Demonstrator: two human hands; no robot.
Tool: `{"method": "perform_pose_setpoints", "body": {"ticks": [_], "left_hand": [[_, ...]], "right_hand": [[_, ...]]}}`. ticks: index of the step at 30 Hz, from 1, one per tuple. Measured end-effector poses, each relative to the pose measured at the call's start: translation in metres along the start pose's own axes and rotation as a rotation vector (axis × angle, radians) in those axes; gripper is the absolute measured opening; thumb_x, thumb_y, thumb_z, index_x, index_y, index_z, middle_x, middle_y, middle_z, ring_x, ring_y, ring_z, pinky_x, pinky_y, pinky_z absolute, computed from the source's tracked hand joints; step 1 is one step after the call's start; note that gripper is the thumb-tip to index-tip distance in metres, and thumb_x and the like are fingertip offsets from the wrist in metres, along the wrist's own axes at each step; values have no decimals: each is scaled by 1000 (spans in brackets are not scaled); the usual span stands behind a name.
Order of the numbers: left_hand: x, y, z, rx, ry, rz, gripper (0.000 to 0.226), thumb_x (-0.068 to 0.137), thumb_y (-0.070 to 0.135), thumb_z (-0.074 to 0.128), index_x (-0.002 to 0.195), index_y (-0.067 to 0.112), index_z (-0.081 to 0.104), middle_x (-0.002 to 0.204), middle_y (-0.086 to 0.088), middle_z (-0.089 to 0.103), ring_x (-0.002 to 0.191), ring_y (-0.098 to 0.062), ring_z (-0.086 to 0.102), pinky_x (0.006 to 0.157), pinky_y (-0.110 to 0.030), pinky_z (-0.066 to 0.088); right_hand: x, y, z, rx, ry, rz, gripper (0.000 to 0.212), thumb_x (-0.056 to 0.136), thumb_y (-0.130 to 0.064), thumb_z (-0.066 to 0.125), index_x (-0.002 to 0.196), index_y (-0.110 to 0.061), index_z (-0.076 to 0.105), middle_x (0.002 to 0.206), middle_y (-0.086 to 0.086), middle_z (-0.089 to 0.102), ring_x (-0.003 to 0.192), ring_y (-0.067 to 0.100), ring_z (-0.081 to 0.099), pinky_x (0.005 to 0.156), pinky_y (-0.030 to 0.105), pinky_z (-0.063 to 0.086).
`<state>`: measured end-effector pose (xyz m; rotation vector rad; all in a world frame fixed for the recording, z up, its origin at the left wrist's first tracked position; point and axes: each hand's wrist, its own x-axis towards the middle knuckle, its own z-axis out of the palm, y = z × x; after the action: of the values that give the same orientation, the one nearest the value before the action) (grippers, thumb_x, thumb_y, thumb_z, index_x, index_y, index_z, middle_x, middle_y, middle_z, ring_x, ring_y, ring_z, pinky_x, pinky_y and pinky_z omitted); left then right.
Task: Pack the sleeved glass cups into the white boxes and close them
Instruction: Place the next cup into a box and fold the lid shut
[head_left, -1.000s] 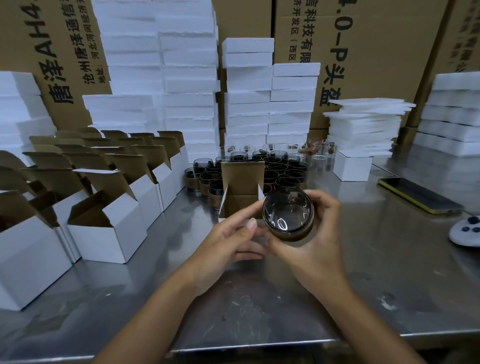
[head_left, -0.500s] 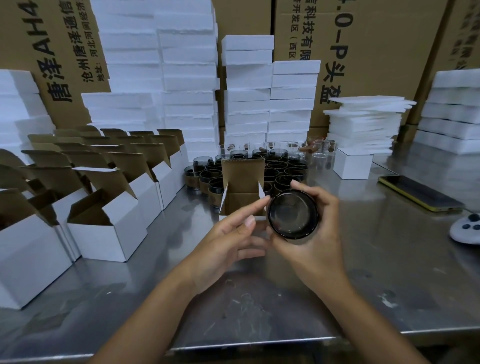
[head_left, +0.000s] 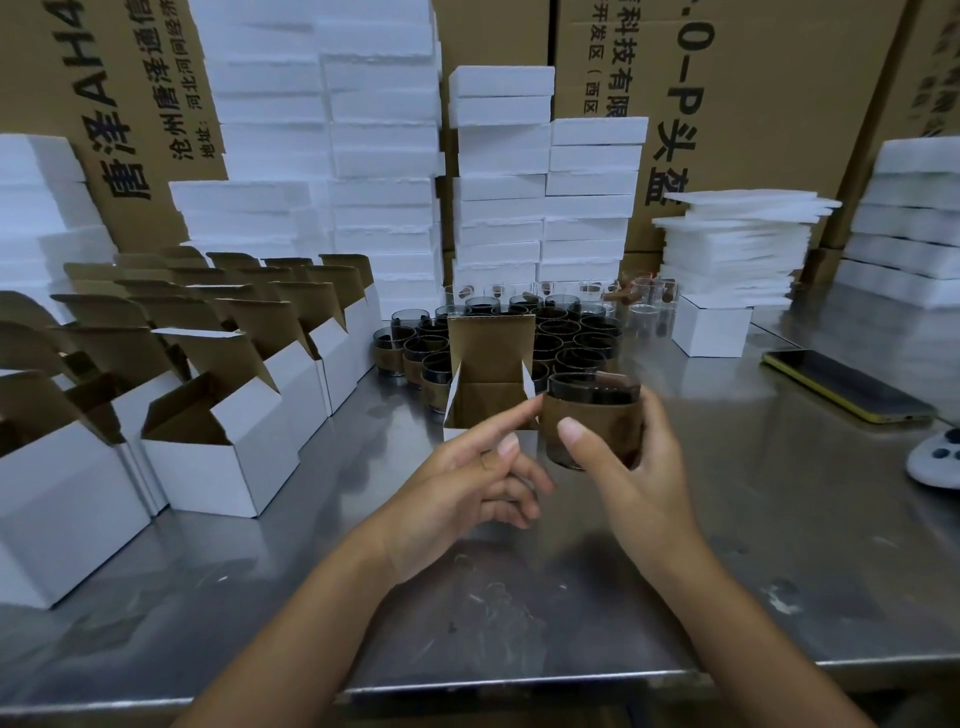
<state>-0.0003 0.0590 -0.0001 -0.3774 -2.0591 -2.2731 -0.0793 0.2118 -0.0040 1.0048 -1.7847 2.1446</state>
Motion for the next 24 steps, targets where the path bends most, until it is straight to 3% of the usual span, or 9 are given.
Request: {"method": "perform_pose_setpoints", "body": {"ticks": [6, 10, 17, 20, 24], "left_hand": [[-1, 0, 0, -15, -55, -17, 60, 71, 59, 70, 127, 47, 53, 85, -8, 63, 71, -16, 59, 68, -28, 51], [-1, 0, 1, -7, -60, -32, 67, 70, 59, 70, 132, 43, 49, 84, -8, 62, 69, -15, 58, 65, -27, 50], [-1, 0, 0, -5, -71, -46, 70, 70, 58, 71, 134, 42, 47, 84, -8, 62, 69, -16, 57, 64, -28, 50], [0, -1, -1, 13, -31, 4, 59, 75, 50, 69, 131, 40, 52, 81, -6, 62, 67, -15, 57, 62, -28, 50], [-2, 3, -1, 92, 192, 169, 32, 78, 35, 62, 109, 31, 69, 63, -1, 57, 54, -15, 53, 50, -28, 48]], "right_hand": [[3, -2, -1, 48, -14, 127, 30, 71, -42, 64, 95, -25, 58, 79, -20, 68, 75, -5, 63, 60, 11, 46], [5, -1, -2, 59, 14, 246, 40, 69, -51, 57, 99, -25, 62, 83, -10, 70, 74, 2, 65, 61, 21, 46], [7, -4, -2, 139, 26, 348, 43, 70, -53, 54, 96, -20, 67, 70, -8, 70, 64, 2, 65, 49, 15, 45], [7, -6, -2, 168, 23, 367, 45, 71, -52, 54, 97, -19, 67, 72, -6, 71, 65, 4, 65, 50, 16, 46], [7, -5, -1, 176, 100, 329, 40, 67, -49, 63, 95, -21, 65, 80, -9, 71, 72, 1, 65, 54, 15, 47]]}}
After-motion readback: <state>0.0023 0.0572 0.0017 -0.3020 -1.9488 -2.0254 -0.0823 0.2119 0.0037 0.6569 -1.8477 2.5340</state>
